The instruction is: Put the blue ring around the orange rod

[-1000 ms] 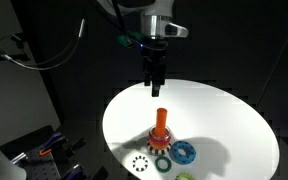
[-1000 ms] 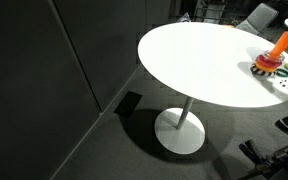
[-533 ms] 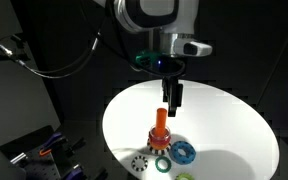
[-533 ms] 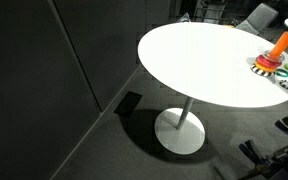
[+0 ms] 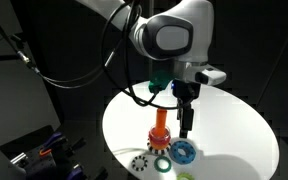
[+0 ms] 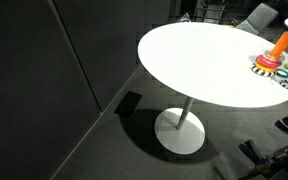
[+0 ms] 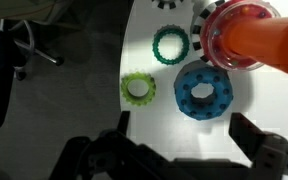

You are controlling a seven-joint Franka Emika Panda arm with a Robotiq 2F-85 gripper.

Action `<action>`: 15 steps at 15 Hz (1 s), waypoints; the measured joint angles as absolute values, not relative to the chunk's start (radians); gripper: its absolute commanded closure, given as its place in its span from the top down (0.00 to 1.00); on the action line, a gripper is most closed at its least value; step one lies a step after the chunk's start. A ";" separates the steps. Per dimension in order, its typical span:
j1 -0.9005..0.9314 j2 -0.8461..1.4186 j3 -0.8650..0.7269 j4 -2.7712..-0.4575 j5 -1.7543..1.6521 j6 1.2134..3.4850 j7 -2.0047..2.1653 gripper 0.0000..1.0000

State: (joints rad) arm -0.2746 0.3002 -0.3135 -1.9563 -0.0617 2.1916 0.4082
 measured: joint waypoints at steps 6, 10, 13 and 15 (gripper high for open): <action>-0.271 0.404 -0.314 -1.935 -0.053 2.277 0.472 1.00; -0.268 0.464 -0.313 -1.914 -0.026 2.281 0.475 1.00; -0.268 0.495 -0.313 -1.899 -0.017 2.281 0.475 1.00; -0.266 0.502 -0.313 -1.895 -0.017 2.281 0.475 1.00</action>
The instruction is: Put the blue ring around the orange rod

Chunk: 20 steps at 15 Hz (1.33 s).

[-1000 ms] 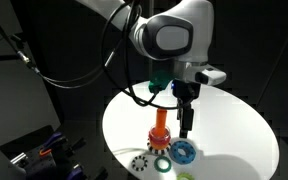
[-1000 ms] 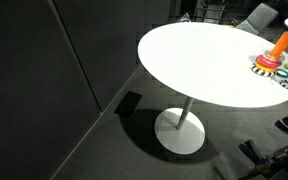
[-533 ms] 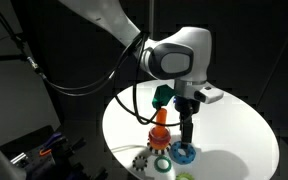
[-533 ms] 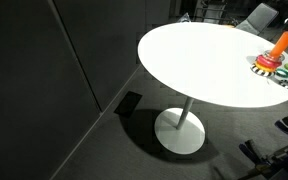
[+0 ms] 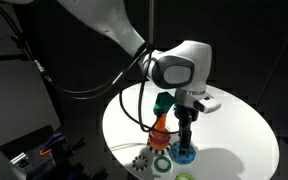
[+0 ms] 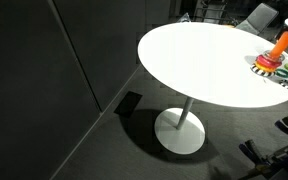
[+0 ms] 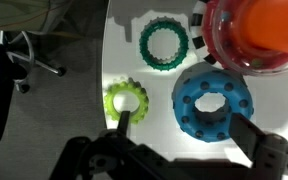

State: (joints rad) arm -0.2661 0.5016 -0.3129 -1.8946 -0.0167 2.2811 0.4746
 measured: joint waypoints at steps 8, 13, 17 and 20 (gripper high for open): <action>-0.265 0.502 -0.313 -1.890 -0.017 2.280 0.475 1.00; -0.265 0.511 -0.318 -1.890 -0.017 2.281 0.476 1.00; -0.265 0.531 -0.334 -1.882 -0.017 2.291 0.492 1.00; -0.265 0.548 -0.350 -1.863 -0.017 2.291 0.511 1.00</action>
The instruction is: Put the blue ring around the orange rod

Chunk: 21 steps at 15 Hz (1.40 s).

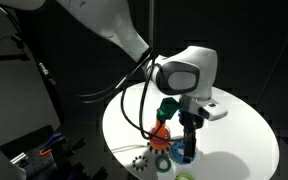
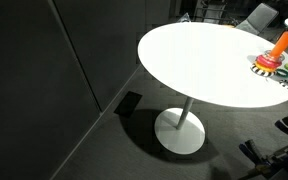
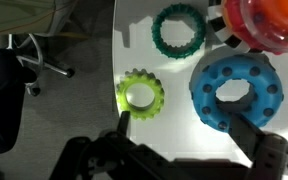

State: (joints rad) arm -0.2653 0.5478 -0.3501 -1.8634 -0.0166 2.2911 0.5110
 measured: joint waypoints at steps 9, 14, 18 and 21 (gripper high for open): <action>-0.270 0.629 -0.387 -1.785 -0.017 2.291 0.573 1.00; -0.272 0.683 -0.390 -1.750 -0.017 2.291 0.599 1.00; -0.271 0.711 -0.390 -1.730 -0.017 2.291 0.606 1.00; -0.267 0.715 -0.389 -1.726 -0.017 2.291 0.606 1.00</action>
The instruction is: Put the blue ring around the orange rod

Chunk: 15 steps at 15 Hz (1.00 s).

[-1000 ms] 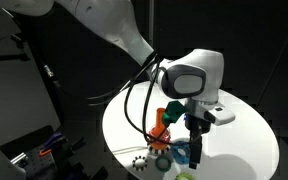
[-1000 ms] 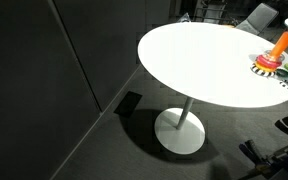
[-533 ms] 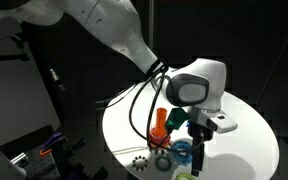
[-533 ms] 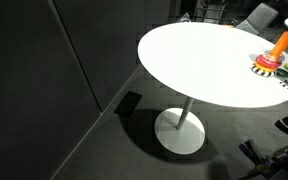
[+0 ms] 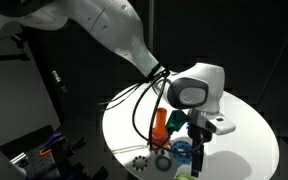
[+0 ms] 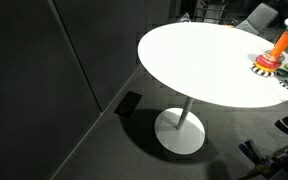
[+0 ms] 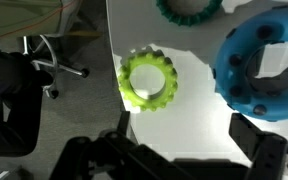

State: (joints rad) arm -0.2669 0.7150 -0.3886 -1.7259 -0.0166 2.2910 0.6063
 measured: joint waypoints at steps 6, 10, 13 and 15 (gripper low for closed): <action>-0.265 0.715 -0.379 -1.725 -0.017 2.291 0.602 1.00; -0.265 0.715 -0.370 -1.725 -0.017 2.290 0.587 1.00; -0.265 0.715 -0.365 -1.725 -0.017 2.289 0.578 1.00; -0.265 0.715 -0.362 -1.725 -0.017 2.286 0.568 1.00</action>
State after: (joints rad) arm -0.2651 0.7150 -0.3615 -1.7250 -0.0166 2.2861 0.5682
